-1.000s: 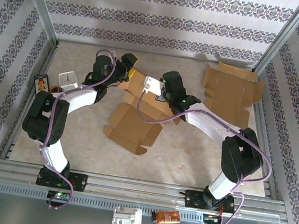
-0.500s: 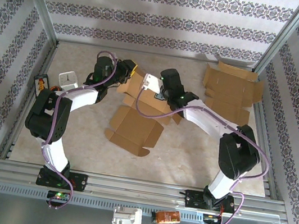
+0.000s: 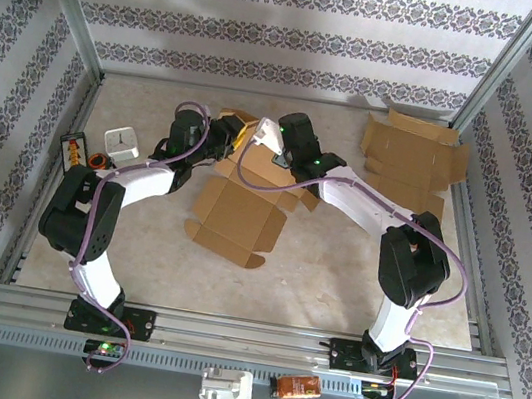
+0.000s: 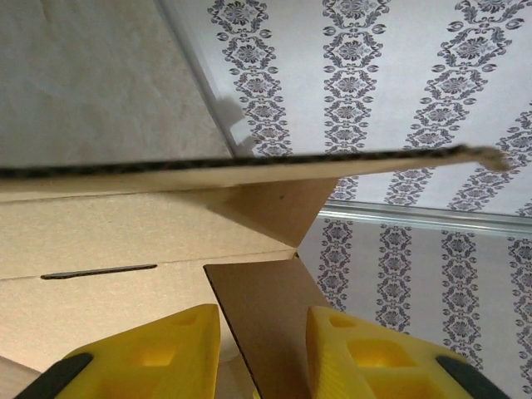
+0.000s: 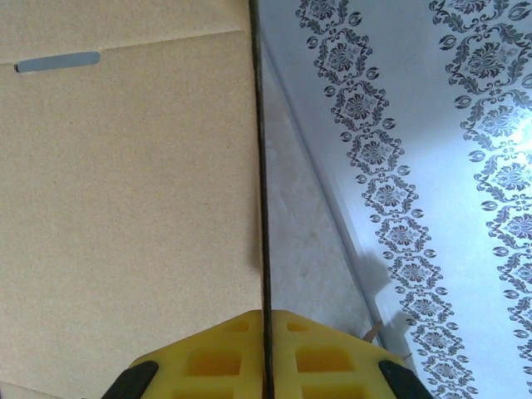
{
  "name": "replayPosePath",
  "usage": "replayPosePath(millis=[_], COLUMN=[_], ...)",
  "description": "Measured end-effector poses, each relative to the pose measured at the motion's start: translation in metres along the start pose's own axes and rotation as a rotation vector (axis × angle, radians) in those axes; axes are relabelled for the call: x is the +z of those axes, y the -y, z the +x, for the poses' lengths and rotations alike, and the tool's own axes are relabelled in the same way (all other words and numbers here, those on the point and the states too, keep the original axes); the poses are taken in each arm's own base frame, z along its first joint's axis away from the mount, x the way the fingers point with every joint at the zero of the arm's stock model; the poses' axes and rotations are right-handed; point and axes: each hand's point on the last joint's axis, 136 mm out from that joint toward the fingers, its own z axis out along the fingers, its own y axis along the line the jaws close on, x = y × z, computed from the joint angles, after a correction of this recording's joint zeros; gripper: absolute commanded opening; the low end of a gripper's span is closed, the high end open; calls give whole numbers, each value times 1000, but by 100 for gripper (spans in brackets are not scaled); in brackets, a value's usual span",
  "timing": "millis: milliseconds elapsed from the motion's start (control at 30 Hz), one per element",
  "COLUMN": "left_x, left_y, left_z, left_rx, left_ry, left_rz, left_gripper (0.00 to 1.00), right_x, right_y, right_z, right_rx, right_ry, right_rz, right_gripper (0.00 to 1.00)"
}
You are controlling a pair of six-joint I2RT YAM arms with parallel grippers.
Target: Fold the paper box
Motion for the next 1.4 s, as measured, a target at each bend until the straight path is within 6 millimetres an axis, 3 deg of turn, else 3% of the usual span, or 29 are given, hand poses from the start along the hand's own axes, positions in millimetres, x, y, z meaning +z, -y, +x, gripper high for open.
replayPosePath(millis=[467,1067,1300,1400], left_x=[23,37,37,23], left_y=[-10,-27,-24,-25], left_z=[25,33,32,28], left_rx=[-25,-13,124,271], left_ry=[-114,-147,-145,-121], left_rz=[10,17,20,-38], left_gripper=[37,44,56,59], right_x=[1,7,7,7], right_y=[4,-4,-2,-2], right_z=[9,12,11,10], right_rx=[20,4,2,-13], right_ry=[-38,-58,-56,-53], right_rz=[17,-4,-2,-2], right_gripper=[9,10,10,10])
